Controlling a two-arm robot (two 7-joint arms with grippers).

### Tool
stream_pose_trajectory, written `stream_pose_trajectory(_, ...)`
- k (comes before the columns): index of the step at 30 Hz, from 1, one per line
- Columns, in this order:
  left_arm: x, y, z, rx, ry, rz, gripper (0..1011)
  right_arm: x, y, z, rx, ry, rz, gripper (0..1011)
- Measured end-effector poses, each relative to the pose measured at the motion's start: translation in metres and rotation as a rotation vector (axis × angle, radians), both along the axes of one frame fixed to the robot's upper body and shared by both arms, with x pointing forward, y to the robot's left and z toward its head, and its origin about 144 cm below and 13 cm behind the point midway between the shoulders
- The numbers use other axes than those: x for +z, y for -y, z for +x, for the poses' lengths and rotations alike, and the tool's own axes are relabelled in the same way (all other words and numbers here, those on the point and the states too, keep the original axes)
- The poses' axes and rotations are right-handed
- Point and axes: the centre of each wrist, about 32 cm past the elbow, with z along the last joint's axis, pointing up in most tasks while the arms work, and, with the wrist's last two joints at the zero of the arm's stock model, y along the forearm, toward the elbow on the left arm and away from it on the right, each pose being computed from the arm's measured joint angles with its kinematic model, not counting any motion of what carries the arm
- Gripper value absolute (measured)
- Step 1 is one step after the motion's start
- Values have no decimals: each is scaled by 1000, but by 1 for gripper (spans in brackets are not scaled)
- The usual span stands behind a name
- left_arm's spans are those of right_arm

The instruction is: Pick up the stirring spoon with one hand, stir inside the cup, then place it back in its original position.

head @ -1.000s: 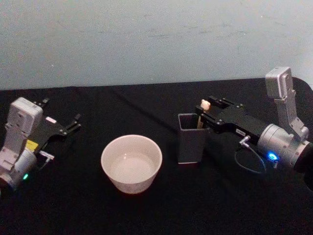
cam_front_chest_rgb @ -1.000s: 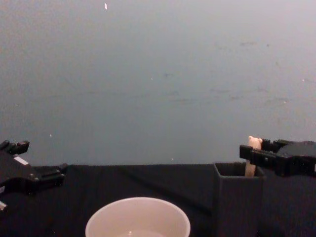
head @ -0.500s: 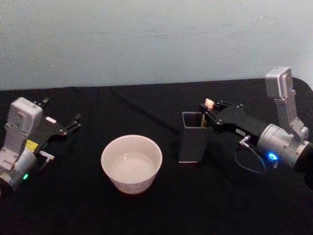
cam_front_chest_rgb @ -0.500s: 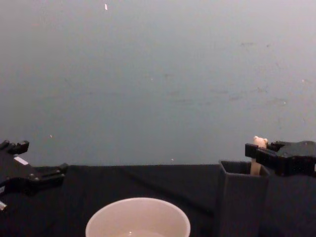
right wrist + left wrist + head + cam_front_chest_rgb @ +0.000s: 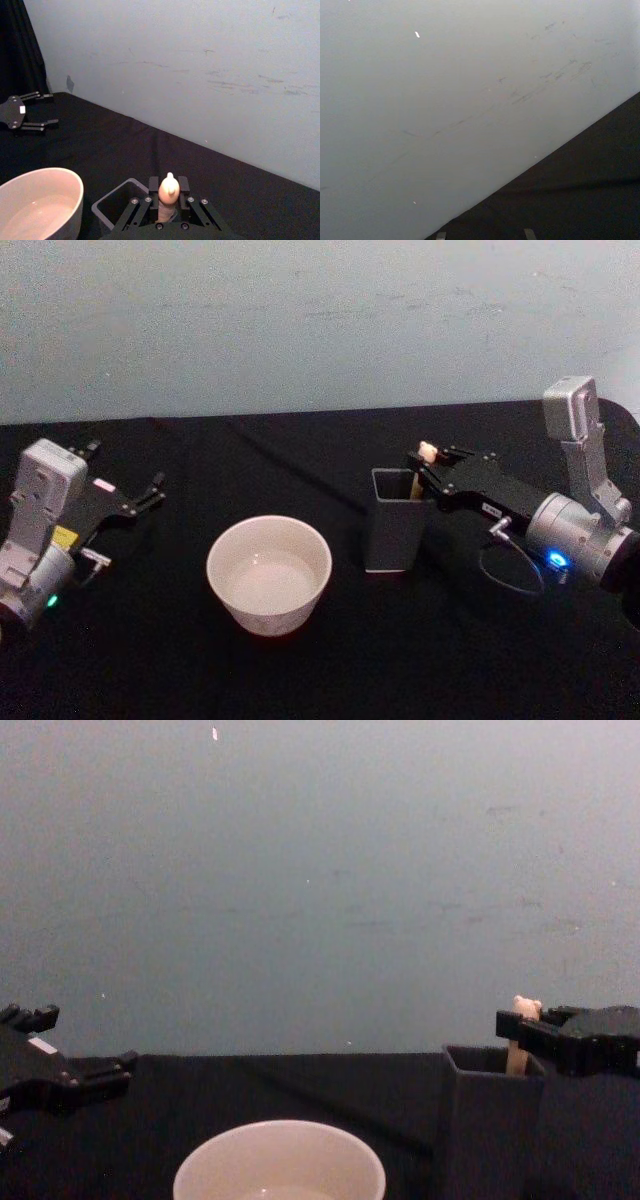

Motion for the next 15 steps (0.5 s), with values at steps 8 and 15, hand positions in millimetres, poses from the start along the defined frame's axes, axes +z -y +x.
stream_pose_trajectory(8, 0, 0, 0, 0, 0, 0, 1001, 7, 1, 2, 11, -30, 45, 215)
stream_pose_trajectory(15, 0, 0, 0, 0, 0, 0, 1001, 16, 4, 2, 26, -27, 79, 215)
